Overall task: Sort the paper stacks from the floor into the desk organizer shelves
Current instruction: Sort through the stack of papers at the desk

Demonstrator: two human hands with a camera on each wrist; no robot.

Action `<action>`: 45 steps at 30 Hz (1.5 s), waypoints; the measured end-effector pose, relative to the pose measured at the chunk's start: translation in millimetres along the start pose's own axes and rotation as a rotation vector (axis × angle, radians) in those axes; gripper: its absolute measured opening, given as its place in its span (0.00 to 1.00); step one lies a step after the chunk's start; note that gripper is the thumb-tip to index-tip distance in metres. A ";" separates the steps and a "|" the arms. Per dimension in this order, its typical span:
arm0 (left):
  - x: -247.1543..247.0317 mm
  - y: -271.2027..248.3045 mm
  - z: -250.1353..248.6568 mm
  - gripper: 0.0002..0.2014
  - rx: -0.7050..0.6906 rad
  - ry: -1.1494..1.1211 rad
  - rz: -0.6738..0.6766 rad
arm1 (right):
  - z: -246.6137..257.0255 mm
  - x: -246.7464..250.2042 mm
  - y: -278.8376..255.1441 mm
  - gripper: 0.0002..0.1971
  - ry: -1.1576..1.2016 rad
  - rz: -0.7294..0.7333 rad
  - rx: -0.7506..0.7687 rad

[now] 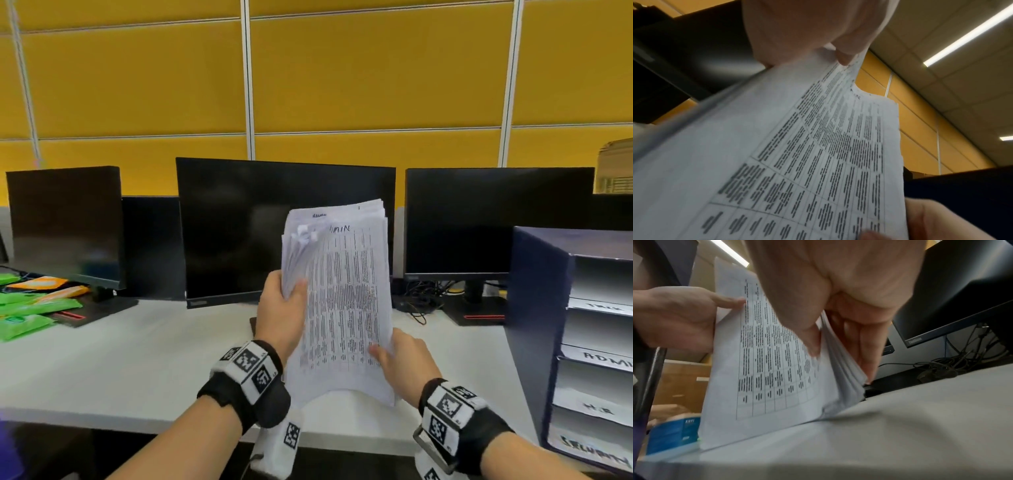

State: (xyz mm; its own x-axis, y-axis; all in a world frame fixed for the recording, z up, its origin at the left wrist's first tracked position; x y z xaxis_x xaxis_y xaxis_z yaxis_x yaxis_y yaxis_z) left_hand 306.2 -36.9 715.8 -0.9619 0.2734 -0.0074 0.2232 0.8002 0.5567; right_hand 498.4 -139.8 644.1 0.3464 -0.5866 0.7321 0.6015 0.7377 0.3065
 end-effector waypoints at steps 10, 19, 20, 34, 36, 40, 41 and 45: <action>10.9 4.2 -12.3 0.06 -0.038 0.026 -0.092 | 47.4 51.8 3.3 0.20 0.629 -0.041 0.178; 28.2 5.6 -39.2 0.11 -0.106 -0.084 -0.015 | 77.7 89.9 5.7 0.13 0.827 -0.129 0.283; 30.2 5.9 -40.8 0.12 -0.110 -0.095 0.010 | 77.0 89.5 5.4 0.13 0.846 -0.123 0.273; 37.5 6.7 -36.9 0.13 -0.006 -0.111 0.172 | 71.3 73.7 -1.3 0.12 0.885 0.028 0.192; 39.4 8.6 -41.9 0.18 -0.021 -0.149 0.201 | 69.6 77.2 0.7 0.13 0.929 0.020 0.176; 42.2 5.4 -6.6 0.28 0.167 -0.113 0.360 | 62.5 90.7 4.4 0.29 1.108 0.005 0.129; 40.5 0.8 8.9 0.30 0.233 -0.068 0.438 | 61.4 94.8 5.2 0.29 1.129 -0.013 0.117; 29.4 -22.0 51.4 0.26 0.370 0.087 0.706 | 57.5 104.5 9.4 0.15 1.016 -0.069 0.080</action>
State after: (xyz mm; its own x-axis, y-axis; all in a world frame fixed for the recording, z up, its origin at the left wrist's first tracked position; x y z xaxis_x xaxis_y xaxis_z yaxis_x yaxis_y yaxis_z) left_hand 281.1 -19.1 660.7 -0.5796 0.7508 0.3168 0.8069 0.5832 0.0941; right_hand 498.8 -175.0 758.5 0.7821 -0.6074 -0.1393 0.6063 0.6901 0.3952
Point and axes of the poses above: each hand's wrist, its own y-axis towards the middle knuckle, its own x-axis out of the back of the hand, z = x × y, the point moved 6 cm from there along y, towards the middle knuckle, and after that the axes turned 1 degree about -x, right-handed, at the moved point
